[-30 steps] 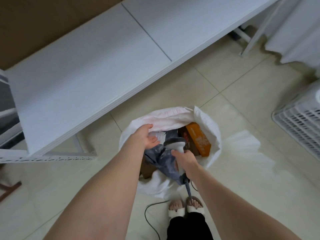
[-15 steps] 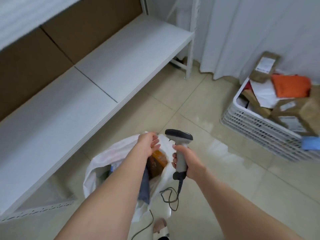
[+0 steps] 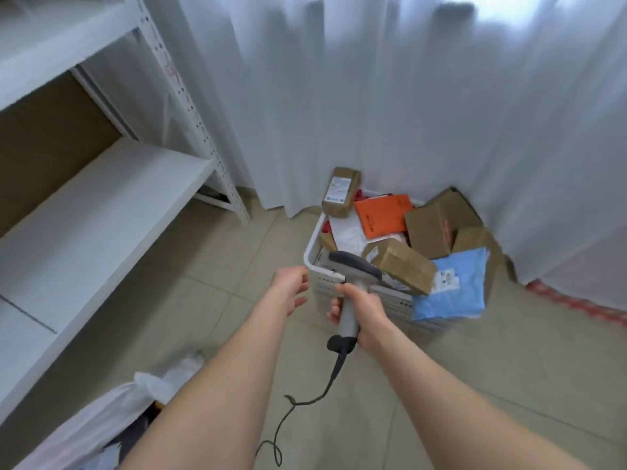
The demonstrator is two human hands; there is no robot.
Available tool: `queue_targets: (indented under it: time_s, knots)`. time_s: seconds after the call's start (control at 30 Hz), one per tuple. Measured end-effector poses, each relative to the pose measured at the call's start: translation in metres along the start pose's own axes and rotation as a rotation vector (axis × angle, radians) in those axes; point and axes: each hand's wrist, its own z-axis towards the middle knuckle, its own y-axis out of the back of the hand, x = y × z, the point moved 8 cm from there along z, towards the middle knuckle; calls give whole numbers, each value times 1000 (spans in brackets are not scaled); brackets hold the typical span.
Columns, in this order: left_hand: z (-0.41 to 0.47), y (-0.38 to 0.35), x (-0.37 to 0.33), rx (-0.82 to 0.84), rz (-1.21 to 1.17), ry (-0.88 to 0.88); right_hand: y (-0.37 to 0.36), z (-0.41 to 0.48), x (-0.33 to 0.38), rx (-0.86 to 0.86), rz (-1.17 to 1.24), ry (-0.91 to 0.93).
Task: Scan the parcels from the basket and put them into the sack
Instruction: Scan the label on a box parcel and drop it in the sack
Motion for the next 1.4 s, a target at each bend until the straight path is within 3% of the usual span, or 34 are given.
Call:
queue_targets:
  time_s: [0.33,0.53,0.7,0.9,1.0,1.1,1.27,1.4]
  knots:
    - [82,-175,-42,159,175,95,110,105,108,-262,101,2]
    - [177,-239,-37,140,286,208,169,200,138,-415,150,-56]
    - [236,-269,-4,77,417,315,202,256,128,-426,174,-130]
    - [271,-291,30,73,274,450,213,291,118,-368,173,-194]
    - [264,-283,15,4,131,381,215,288,125,-353,158,-190]
    - [248,-264,-30,-38,146,226,220,275,142,-439,159,-159]
    - [202,-241,-144,55,-8,75,197,241,207,-500,147,-60]
    - [152,-225,-231,60,234,-159,166,211,269,-457,230,-37]
